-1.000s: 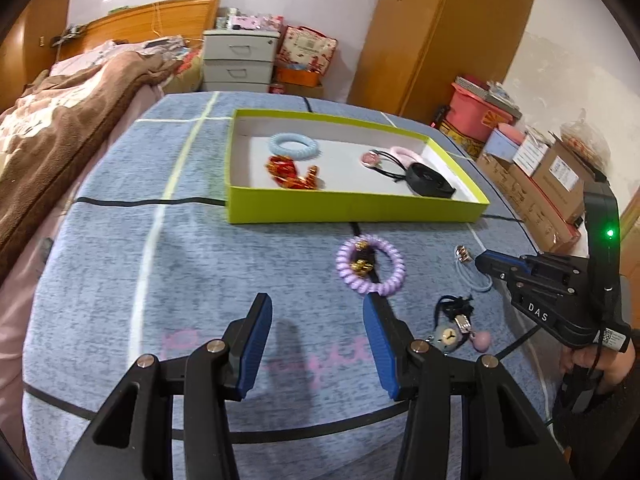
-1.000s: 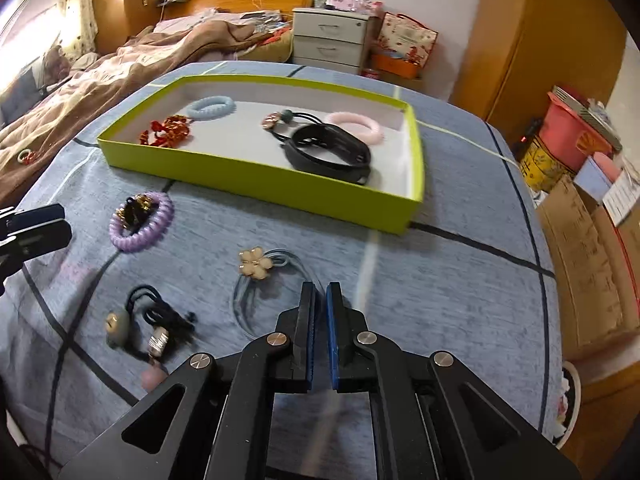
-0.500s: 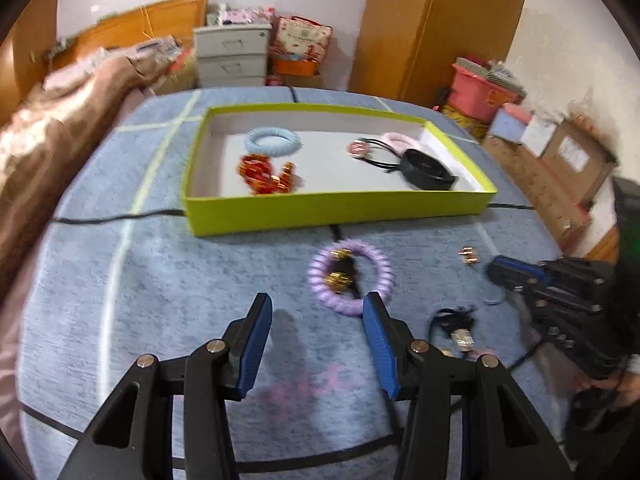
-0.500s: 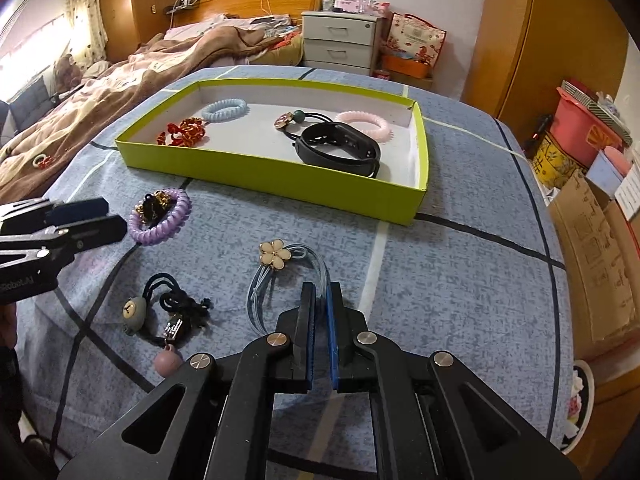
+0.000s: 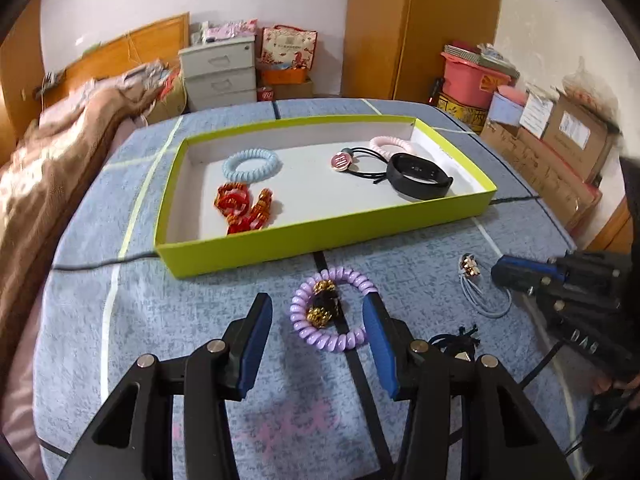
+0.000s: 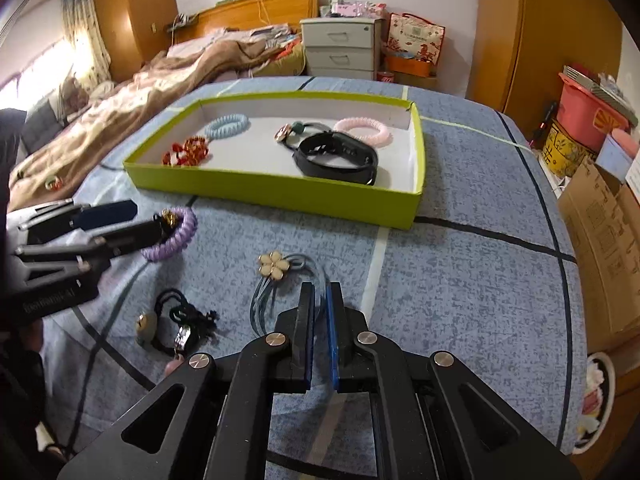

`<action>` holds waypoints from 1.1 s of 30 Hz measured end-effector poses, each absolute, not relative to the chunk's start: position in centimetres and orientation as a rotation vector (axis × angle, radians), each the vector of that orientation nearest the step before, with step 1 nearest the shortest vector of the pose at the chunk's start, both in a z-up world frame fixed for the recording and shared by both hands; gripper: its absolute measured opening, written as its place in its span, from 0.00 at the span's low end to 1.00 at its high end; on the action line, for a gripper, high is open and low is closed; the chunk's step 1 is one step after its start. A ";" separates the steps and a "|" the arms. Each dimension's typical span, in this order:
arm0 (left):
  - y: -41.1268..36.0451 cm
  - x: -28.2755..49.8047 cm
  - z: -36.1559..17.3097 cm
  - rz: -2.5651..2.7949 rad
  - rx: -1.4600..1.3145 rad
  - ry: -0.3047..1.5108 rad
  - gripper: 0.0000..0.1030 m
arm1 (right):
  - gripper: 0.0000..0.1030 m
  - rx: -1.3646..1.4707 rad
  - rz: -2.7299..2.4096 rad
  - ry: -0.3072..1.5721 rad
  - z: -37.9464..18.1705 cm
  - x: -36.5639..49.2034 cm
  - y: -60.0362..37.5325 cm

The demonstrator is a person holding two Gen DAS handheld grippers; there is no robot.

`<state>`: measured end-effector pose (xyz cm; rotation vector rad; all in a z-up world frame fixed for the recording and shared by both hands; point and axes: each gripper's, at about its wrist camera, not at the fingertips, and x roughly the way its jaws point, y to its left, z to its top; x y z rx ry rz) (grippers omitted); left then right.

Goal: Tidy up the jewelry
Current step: 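Grasp the lavender coil's gold charm with left tool while right holds grey cord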

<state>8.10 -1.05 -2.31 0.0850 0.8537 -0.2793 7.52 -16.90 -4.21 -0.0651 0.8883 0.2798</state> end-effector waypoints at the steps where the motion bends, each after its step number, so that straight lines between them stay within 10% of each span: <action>1: -1.3 8.0 -2.2 -0.282 0.104 0.843 0.47 | 0.13 -0.057 0.287 0.884 -4.1 7.6 -17.0; 6: -2.2 8.3 -2.5 -0.305 0.130 0.862 0.37 | 0.37 -0.082 0.333 0.892 -4.3 7.9 -16.0; 25: -2.3 8.7 -2.8 -0.319 0.113 0.879 0.14 | 0.37 -0.124 0.328 0.913 -4.9 8.3 -15.1; 28: -2.1 8.6 -2.7 -0.316 0.104 0.875 0.14 | 0.14 -0.127 0.331 0.910 -4.9 8.2 -15.1; 33: -1.7 8.4 -2.3 -0.319 0.086 0.864 0.14 | 0.05 -0.122 0.328 0.909 -4.9 8.2 -15.2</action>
